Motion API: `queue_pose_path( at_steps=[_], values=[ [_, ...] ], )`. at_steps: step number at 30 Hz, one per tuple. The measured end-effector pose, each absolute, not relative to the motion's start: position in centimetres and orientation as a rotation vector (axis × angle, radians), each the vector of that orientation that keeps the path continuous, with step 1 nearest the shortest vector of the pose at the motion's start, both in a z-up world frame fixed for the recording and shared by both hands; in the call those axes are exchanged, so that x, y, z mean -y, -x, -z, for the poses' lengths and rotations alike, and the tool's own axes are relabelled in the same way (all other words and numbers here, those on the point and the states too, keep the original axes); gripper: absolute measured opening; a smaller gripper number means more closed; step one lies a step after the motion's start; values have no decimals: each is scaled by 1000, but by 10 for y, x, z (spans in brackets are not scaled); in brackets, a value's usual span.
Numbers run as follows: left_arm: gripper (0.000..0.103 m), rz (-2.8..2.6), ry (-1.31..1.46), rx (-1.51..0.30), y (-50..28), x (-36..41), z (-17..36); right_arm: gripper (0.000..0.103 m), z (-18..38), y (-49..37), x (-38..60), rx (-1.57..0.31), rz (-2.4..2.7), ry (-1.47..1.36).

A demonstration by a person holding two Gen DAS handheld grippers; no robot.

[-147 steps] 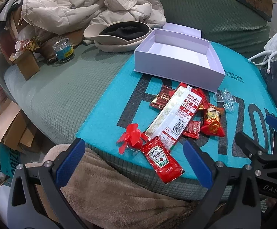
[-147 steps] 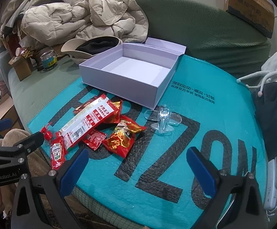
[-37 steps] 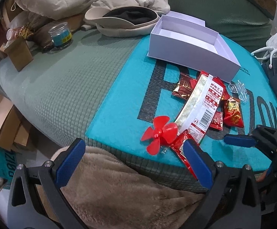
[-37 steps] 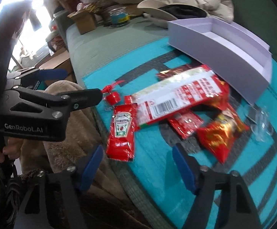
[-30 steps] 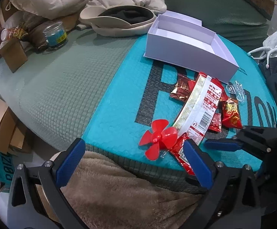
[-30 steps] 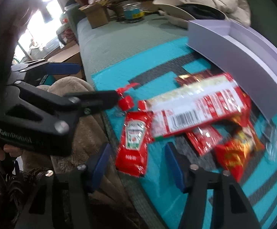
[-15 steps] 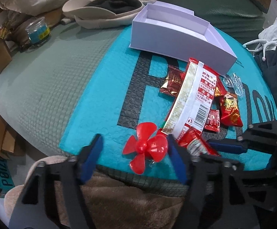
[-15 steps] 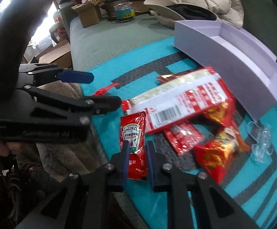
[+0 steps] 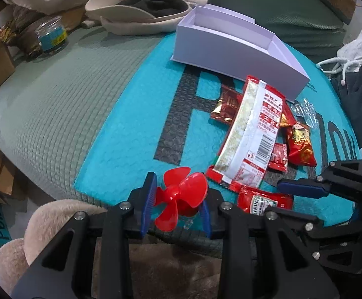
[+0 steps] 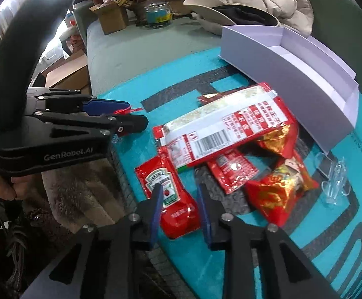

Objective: Organize objects
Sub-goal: 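Grasp the red toy fan with the left tool while the right tool grasps the Heinz ketchup packet, then lift the red fan with the left tool while the right tool lifts the ketchup packet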

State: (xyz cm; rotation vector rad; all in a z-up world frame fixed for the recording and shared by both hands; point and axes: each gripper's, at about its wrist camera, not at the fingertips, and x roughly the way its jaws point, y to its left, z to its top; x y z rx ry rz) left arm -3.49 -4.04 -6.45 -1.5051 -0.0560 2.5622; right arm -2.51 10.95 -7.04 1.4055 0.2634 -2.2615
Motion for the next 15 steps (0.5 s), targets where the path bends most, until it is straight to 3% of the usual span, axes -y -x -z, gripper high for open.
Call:
queue_pose_path(
  at_steps=[4,9,12,15],
  values=[
    [30,-2566,1503,64,33,42,64,33,68,21,-107,-270,2251,-1390],
    [30,-2566,1501,46,31,41,63,47,74,17,-102,-279,2203,-1418],
    [31,-2563,1499,39,29,41,64,46,76,15,-98,-342,2217,-1407],
    [30,-2567,1499,34,28,41,64,34,76,11,-97,-400,2241,-1381]
  ],
)
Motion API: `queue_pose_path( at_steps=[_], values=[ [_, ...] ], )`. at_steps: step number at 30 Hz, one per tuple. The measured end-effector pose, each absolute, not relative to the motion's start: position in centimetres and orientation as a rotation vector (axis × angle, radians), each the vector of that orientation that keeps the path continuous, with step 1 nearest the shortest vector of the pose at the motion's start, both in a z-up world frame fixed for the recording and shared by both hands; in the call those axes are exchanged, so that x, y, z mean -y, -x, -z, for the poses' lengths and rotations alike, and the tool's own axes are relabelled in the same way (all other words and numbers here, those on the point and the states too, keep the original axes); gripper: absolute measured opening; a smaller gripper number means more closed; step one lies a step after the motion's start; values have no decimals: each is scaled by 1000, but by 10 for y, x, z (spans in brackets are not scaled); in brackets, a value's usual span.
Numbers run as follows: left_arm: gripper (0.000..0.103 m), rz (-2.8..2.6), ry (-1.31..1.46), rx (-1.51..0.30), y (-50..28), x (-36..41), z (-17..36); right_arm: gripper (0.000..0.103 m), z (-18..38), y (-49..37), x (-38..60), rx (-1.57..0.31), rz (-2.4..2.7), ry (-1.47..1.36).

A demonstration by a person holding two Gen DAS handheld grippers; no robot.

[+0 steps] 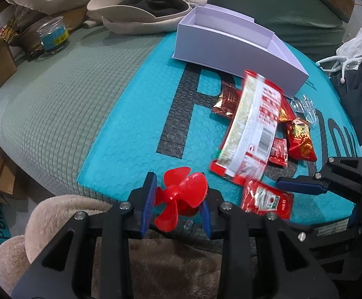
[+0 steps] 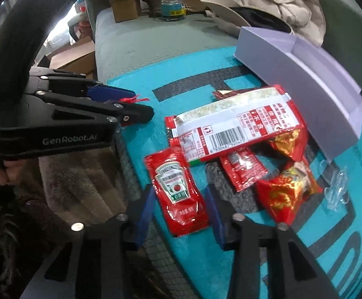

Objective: Organize objects
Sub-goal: 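Lift the red fan with the left tool while the right tool lifts the ketchup packet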

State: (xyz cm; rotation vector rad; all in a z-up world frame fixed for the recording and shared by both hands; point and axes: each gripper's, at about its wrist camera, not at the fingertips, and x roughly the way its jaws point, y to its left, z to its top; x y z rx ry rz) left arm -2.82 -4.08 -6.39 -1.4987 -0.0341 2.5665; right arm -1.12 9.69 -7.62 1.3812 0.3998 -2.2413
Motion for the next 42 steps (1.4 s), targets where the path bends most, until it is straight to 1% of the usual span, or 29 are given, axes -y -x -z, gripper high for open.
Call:
queue_pose_path(
  at_steps=[2,6,13,16,20,24,26,30,33,39,40,41,42],
  values=[
    [30,-2572,1495,40,28,41,63,28,74,11,-97,-396,2237,-1366],
    [27,-2583,1489,30,26,42,57,25,71,10,-97,-401,2227,-1350],
    [26,-2607,1444,18,21,41,41,25,63,6,-99,-372,2238,-1329],
    [24,-2613,1432,20,19,41,37,25,57,3,-100,-371,2261,-1305],
    [22,-2606,1442,58,20,44,38,25,52,2,-102,-363,2281,-1288],
    [17,-2619,1424,56,21,44,31,25,47,1,-104,-349,2292,-1268],
    [12,-2635,1410,56,23,44,25,25,44,4,-105,-337,2296,-1263],
    [12,-2631,1388,90,30,48,15,25,32,9,-107,-317,2304,-1223],
    [12,-2645,1383,68,33,48,11,24,25,11,-103,-358,2315,-1188],
    [14,-2648,1394,123,30,55,14,25,26,11,-100,-341,2301,-1183],
    [18,-2650,1400,127,29,56,14,25,27,11,-100,-335,2297,-1191],
    [26,-2652,1410,129,29,57,16,25,29,11,-100,-327,2294,-1200],
    [30,-2653,1415,133,28,58,17,25,31,11,-100,-320,2291,-1211]
  ],
)
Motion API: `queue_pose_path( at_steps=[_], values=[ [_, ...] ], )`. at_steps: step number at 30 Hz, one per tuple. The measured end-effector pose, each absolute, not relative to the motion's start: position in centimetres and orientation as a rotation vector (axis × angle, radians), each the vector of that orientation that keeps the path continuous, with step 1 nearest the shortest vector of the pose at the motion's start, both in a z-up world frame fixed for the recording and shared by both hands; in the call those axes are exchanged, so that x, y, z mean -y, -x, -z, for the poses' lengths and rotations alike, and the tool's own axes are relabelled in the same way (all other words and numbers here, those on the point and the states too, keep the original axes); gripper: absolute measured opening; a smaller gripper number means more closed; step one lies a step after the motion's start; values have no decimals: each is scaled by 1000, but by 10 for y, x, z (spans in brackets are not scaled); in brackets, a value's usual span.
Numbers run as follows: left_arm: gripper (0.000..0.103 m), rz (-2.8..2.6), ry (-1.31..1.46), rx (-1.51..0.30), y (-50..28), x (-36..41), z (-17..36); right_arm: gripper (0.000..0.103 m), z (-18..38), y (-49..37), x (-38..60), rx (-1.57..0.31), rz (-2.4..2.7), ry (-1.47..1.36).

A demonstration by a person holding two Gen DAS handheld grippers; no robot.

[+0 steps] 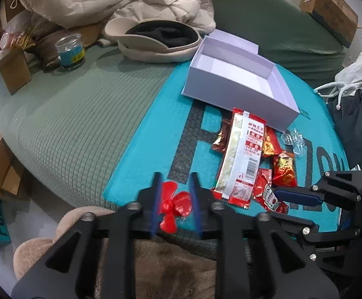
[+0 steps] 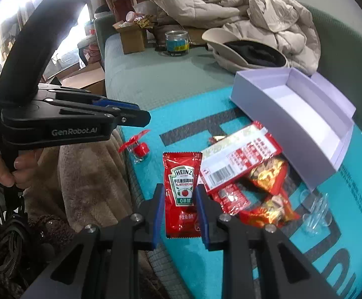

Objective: Organize objects
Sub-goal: 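Lift the red fan with the left tool while the right tool lifts the ketchup packet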

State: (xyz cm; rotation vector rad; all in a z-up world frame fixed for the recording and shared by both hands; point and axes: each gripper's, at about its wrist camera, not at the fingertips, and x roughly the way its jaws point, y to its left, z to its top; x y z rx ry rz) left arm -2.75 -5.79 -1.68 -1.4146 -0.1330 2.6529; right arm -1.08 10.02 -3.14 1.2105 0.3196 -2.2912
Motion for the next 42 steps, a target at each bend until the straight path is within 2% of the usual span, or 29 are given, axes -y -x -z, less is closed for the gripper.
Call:
queue_pose_path(
  at_steps=[1,5,11,15,16,19,28,42],
  values=[
    [38,-2656,1420,139,27,59,18,25,33,11,-101,-316,2289,-1216],
    [58,-2663,1424,157,23,61,23,25,37,9,-101,-312,2287,-1233],
    [59,-2587,1493,192,24,59,42,25,46,7,-101,-305,2267,-1270],
    [58,-2555,1534,243,26,59,54,25,48,6,-102,-304,2270,-1279],
    [56,-2562,1542,240,27,59,56,25,48,6,-103,-303,2270,-1281],
    [39,-2591,1561,196,28,59,63,25,49,6,-103,-298,2270,-1289],
    [29,-2615,1481,141,21,54,49,25,46,4,-102,-315,2270,-1275],
    [29,-2642,1391,77,19,39,17,25,23,0,-107,-341,2311,-1170]
  ],
)
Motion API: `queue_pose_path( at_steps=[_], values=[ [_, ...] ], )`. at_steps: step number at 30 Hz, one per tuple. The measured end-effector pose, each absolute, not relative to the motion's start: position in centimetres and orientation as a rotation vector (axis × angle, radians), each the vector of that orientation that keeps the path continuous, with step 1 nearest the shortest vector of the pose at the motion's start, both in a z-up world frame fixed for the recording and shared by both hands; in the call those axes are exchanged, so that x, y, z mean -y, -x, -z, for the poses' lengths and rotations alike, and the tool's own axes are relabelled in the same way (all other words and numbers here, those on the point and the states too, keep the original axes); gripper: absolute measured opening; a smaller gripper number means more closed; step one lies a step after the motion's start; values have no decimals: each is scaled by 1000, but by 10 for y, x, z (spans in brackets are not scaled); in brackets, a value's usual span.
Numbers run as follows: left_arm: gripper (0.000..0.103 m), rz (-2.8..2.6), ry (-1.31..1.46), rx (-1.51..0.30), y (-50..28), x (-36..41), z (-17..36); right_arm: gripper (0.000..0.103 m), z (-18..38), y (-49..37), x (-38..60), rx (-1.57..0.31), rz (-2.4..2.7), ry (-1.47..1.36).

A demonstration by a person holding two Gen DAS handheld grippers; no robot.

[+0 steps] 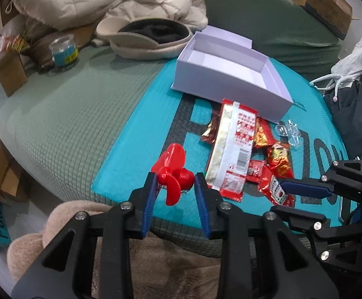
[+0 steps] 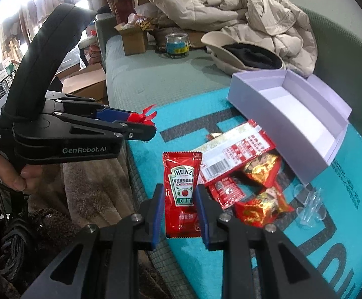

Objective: Organize objects
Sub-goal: 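Lift the red fan with the left tool while the right tool lifts the ketchup packet, then carry the fan and ketchup packet with both tools over the white box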

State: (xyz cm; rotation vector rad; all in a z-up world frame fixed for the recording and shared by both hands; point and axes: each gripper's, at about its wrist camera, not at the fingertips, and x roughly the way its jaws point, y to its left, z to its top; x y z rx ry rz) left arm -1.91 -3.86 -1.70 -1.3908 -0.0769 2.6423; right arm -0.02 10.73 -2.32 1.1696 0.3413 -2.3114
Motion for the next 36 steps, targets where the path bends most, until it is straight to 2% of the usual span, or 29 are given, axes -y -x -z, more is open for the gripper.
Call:
queue_pose_path(
  at_steps=[22,36],
  values=[
    [29,-2703,1180,-93,67,-4,-76,25,-52,39,-140,-380,2445,-927],
    [29,-2652,1157,-146,146,-17,-91,25,-67,112,-161,-349,2527,-903]
  ],
)
